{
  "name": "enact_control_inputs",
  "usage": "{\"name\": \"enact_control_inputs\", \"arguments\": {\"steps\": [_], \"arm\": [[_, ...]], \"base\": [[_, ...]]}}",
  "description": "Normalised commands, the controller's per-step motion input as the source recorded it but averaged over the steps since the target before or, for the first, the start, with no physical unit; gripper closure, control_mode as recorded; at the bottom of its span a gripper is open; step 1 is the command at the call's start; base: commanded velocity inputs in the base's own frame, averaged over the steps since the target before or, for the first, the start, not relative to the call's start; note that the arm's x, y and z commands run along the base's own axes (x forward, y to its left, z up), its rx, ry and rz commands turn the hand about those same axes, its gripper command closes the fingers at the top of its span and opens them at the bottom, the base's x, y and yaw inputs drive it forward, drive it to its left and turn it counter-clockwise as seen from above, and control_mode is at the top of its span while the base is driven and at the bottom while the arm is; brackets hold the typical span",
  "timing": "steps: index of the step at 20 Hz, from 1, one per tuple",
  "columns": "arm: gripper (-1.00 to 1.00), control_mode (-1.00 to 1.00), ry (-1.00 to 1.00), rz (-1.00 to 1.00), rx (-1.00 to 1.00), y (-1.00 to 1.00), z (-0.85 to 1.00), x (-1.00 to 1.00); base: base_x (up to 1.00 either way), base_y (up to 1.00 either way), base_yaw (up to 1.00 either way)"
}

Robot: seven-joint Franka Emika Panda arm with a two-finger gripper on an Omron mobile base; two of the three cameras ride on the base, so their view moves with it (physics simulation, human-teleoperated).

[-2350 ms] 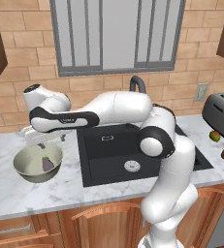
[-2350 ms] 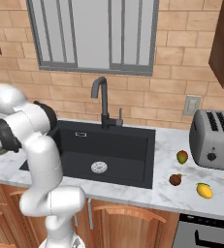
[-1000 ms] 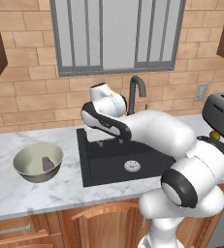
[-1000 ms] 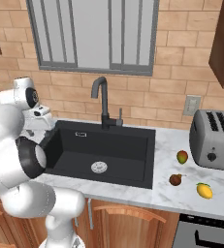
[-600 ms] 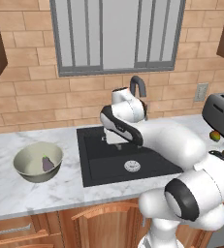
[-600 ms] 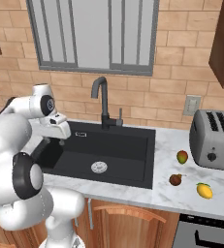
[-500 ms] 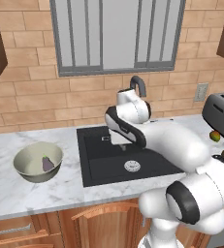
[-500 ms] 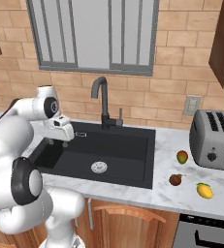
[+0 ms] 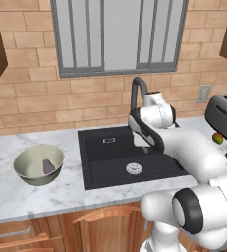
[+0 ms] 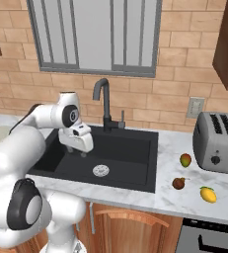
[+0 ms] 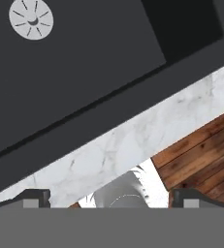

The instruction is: There is a mixed pile of frozen fruits and vegetables on the counter. Locate all the frozen vegetables and place the items in a bowl on the counter. Take all the frozen fruits and defrost them in a running sink.

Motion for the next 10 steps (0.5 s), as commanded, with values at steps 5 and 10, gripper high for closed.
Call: {"name": "enact_control_inputs", "arguments": {"steps": [5,10], "arm": [[-1.0,-1.0,0.05,-0.15,-0.01,-0.72,0.0,-0.12],[-1.0,-1.0,0.08,-0.15,-0.03,-0.74,0.0,0.0]], "base": [[0.0,0.0,0.0],[0.0,0.0,0.0]]}}
